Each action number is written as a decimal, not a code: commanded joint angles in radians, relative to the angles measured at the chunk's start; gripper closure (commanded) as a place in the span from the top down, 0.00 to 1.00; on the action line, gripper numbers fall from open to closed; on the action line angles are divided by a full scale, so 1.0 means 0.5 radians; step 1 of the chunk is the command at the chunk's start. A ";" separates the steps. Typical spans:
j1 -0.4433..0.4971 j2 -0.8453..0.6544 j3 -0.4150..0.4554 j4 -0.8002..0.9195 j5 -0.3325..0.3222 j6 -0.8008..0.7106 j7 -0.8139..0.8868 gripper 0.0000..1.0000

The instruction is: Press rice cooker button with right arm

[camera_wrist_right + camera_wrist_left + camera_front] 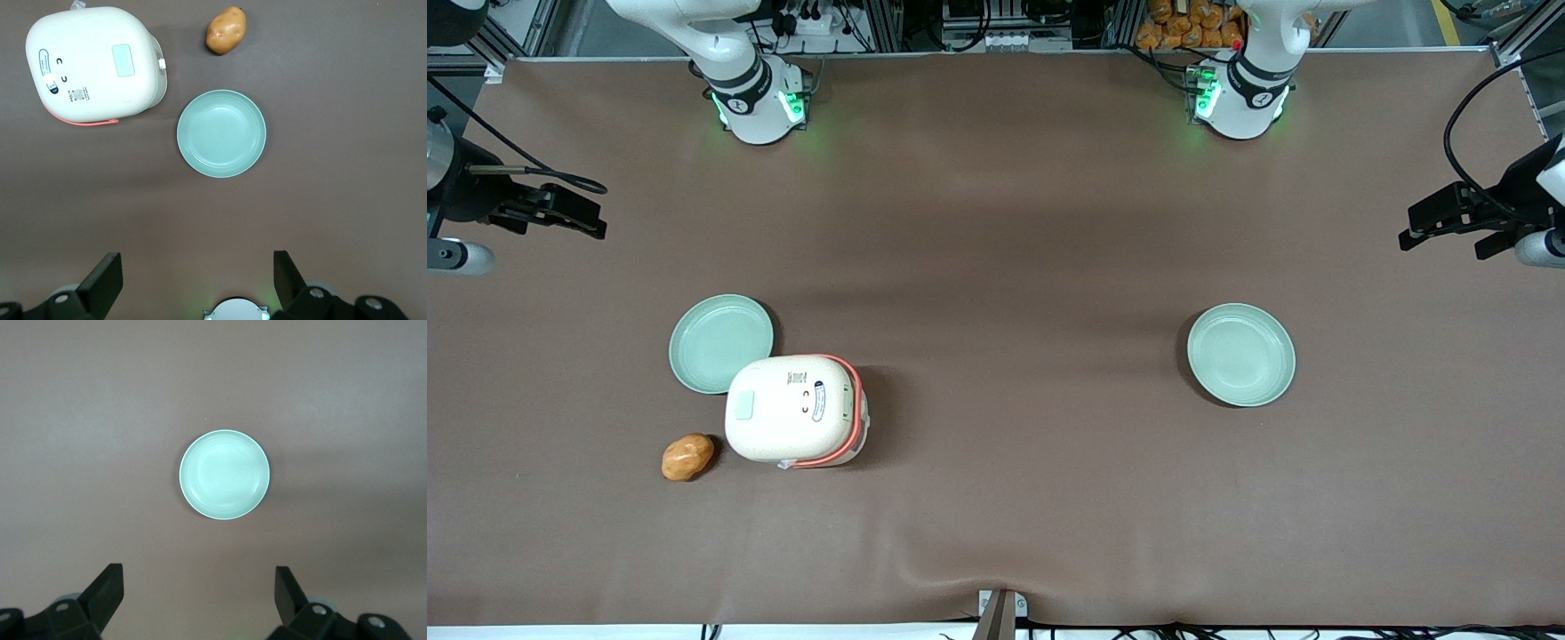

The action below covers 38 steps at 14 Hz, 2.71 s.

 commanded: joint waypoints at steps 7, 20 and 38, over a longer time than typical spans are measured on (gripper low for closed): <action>0.129 0.329 0.003 -0.008 0.003 0.421 0.018 0.65; 0.224 0.801 0.003 -0.005 0.187 1.077 0.005 0.09; 0.224 0.992 0.003 -0.011 0.199 1.176 -0.007 0.10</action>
